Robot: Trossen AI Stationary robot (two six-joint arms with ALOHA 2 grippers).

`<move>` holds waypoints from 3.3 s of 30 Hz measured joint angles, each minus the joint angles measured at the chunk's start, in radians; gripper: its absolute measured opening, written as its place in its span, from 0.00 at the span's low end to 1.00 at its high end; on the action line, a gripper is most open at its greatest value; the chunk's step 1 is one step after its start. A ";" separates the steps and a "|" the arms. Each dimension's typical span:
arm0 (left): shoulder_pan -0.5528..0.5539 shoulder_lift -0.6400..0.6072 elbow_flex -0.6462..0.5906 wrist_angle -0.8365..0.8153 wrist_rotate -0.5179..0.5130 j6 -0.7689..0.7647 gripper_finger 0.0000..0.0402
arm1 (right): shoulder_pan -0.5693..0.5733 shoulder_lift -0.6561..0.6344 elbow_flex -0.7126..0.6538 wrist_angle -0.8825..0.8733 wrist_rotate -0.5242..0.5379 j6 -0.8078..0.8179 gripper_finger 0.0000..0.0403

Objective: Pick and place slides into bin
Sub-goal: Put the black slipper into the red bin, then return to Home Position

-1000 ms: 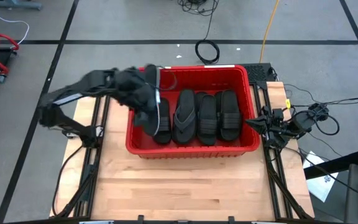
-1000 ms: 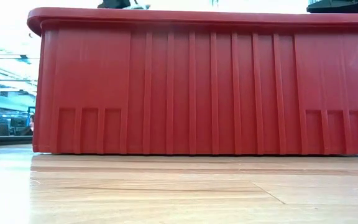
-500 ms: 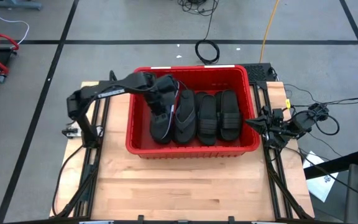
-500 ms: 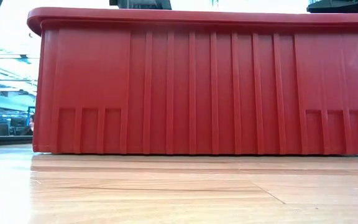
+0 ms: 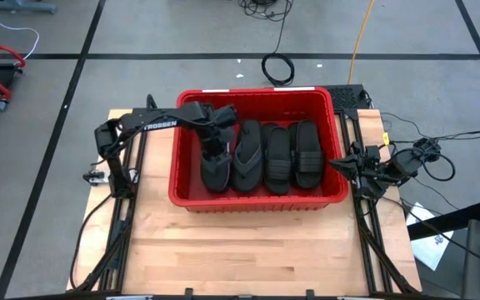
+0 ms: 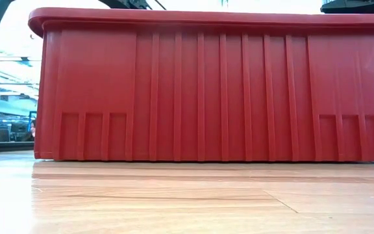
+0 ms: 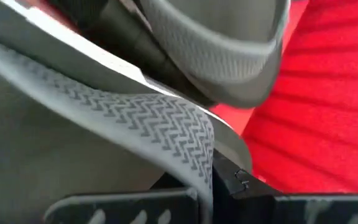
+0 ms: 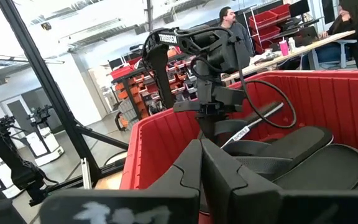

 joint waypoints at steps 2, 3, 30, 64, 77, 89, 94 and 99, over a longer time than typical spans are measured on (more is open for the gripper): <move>0.001 0.000 -0.002 0.038 0.010 -0.045 0.00 | 0.000 0.000 0.000 0.000 0.000 -0.004 0.00; 0.000 0.000 -0.002 0.057 0.020 -0.062 0.00 | 0.000 0.000 0.000 0.000 0.000 -0.004 0.00; -0.023 -0.003 -0.185 0.184 -0.018 -0.059 0.03 | 0.000 0.000 0.000 0.000 -0.001 -0.005 0.00; -0.102 -0.421 -0.185 0.368 -0.080 0.093 0.58 | 0.000 0.000 0.000 0.024 -0.001 -0.035 0.00; -0.284 -0.592 -0.185 0.564 -0.068 0.417 0.11 | 0.000 0.001 0.000 0.337 -0.007 -0.422 0.00; -0.636 -0.837 -0.551 0.869 -0.457 0.164 0.00 | 0.000 0.049 0.002 0.322 -0.073 -0.532 0.00; -0.671 -0.905 -0.919 1.480 -0.524 0.072 0.00 | 0.000 0.058 0.002 0.285 -0.052 -0.480 0.00; -0.657 -0.995 -1.072 1.601 -0.583 0.093 0.00 | 0.000 0.025 0.002 0.177 -0.046 -0.407 0.00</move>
